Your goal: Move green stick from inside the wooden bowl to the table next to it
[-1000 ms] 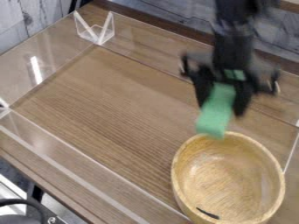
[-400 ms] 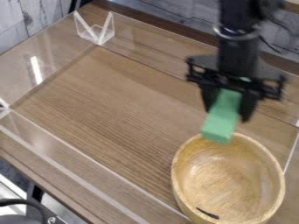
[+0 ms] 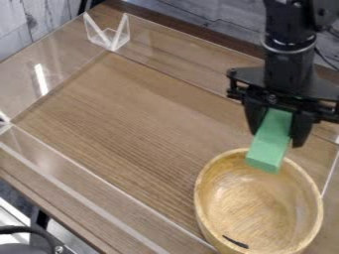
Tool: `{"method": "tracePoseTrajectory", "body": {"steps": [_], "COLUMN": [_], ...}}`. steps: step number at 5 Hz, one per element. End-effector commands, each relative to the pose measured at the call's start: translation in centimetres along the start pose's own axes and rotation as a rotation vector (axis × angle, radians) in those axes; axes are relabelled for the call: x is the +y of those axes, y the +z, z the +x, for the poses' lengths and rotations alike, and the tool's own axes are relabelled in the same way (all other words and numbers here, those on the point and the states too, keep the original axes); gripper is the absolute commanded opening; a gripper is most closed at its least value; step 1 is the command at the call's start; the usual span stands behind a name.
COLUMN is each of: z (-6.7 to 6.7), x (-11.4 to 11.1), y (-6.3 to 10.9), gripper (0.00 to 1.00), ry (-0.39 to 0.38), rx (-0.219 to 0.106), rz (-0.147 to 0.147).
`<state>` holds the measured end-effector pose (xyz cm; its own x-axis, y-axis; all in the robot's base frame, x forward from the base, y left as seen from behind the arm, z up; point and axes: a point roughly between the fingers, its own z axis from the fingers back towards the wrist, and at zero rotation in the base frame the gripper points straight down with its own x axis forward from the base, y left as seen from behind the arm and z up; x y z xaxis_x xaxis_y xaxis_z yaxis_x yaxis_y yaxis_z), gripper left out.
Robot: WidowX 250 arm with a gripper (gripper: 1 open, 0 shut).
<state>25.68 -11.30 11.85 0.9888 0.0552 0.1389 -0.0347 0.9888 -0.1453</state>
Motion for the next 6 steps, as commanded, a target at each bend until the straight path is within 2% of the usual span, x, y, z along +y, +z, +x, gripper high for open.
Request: {"method": "tracePoseTrajectory", "body": {"steps": [1, 6], "z": [0.6, 0.9], "x": [0.2, 1.1], "y": [0.8, 1.9], "gripper": [0.0, 0.0], "ry": [0.008, 0.036], "rx": [-0.035, -0.053], "rz": [-0.008, -0.026]}}
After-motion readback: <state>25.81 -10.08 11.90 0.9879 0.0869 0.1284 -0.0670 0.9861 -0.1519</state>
